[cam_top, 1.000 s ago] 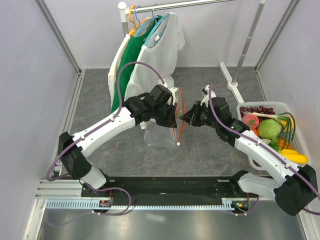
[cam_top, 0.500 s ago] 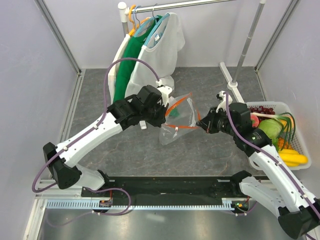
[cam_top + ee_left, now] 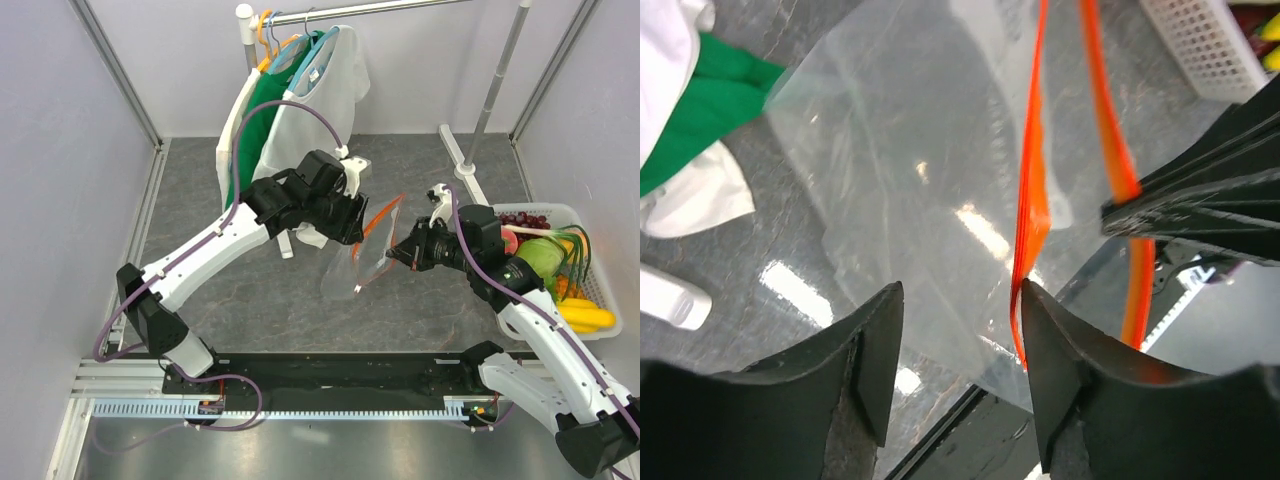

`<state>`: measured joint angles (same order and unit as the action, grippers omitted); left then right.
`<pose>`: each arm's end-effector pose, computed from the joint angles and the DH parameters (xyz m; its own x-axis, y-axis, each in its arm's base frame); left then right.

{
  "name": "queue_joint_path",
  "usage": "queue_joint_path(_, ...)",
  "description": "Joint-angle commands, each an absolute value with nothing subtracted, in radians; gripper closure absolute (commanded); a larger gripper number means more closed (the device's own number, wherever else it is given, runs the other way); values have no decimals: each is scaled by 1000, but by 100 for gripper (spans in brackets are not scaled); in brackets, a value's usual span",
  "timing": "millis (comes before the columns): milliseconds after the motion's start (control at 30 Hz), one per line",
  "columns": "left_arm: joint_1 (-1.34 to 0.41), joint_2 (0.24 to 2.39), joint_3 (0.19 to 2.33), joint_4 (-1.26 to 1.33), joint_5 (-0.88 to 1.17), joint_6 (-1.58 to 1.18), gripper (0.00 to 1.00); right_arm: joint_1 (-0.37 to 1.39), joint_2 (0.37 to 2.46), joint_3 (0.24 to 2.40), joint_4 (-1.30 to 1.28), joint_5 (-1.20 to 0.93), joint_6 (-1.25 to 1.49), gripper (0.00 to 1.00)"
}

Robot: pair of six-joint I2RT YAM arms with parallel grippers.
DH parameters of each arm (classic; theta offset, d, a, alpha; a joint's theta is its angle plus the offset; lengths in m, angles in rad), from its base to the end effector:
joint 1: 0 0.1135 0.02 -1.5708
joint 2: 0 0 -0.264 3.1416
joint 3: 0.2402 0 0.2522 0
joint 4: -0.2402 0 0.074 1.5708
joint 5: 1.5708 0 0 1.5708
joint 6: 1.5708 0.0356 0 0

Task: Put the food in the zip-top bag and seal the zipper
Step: Open the zipper of the food storage bag at the center of the board.

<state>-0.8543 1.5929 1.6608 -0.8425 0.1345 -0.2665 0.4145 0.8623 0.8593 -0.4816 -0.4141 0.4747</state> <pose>0.2225 -0.2627 0.3775 -0.6565 0.3565 -0.6648 0.6607 0.6970 -0.2787 0.1660 0.0887 0.3236 -0.6967 0.1506 -0.7013 -0.4229 0.7035 0.5712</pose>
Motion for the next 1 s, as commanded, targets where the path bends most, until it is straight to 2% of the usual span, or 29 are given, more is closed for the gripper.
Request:
queue_joint_path(0, -851, 1627, 1752, -822, 199, -313, 42, 410, 851, 868, -431, -445, 492, 100)
queue_joint_path(233, -851, 1661, 1775, -819, 262, -328, 44, 411, 867, 879, -408, -451, 499, 100)
queue_joint_path(400, -851, 1657, 1746, -815, 310, -342, 51, 411, 879, 882, -388, -454, 518, 100)
queue_joint_path(633, -851, 1620, 1715, -789, 393, -353, 53, 414, 903, 879, -357, -456, 555, 100)
queue_joint_path(867, -853, 1632, 1672, -781, 370, -379, 55, 433, 913, 884, -331, -443, 591, 100)
queue_joint_path(900, -854, 1632, 1669, -781, 359, -376, 60, 437, 913, 885, -328, -445, 592, 100)
queue_joint_path(933, -851, 1634, 1669, -781, 324, -365, 86, 439, 914, 887, -330, -443, 591, 100)
queue_joint_path(967, -851, 1632, 1674, -790, 296, -354, 98, 439, 913, 887, -339, -434, 578, 100)
